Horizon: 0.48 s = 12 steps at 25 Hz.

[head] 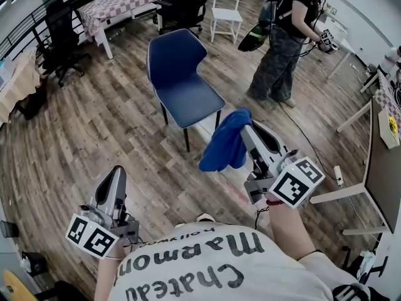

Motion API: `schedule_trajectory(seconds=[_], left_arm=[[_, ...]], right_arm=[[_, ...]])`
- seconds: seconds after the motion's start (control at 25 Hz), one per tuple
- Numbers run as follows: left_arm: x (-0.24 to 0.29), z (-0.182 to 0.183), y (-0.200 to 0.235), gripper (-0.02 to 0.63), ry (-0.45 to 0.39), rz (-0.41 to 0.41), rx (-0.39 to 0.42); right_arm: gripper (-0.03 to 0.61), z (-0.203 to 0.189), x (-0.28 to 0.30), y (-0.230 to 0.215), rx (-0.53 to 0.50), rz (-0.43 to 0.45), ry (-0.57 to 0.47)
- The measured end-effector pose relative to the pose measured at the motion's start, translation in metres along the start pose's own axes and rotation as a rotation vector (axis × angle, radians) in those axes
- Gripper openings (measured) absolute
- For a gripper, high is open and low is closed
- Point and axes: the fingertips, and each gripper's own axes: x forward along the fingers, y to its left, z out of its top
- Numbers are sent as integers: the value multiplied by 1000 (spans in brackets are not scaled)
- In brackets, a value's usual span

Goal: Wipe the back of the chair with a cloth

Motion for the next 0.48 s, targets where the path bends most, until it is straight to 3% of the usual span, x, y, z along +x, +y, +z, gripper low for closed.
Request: schedule_trajectory(seconds=[0.48], left_arm=[[-28,4,31,5,47,-32,2]], right_arm=[[55,-28,15,21,26,-70,3]])
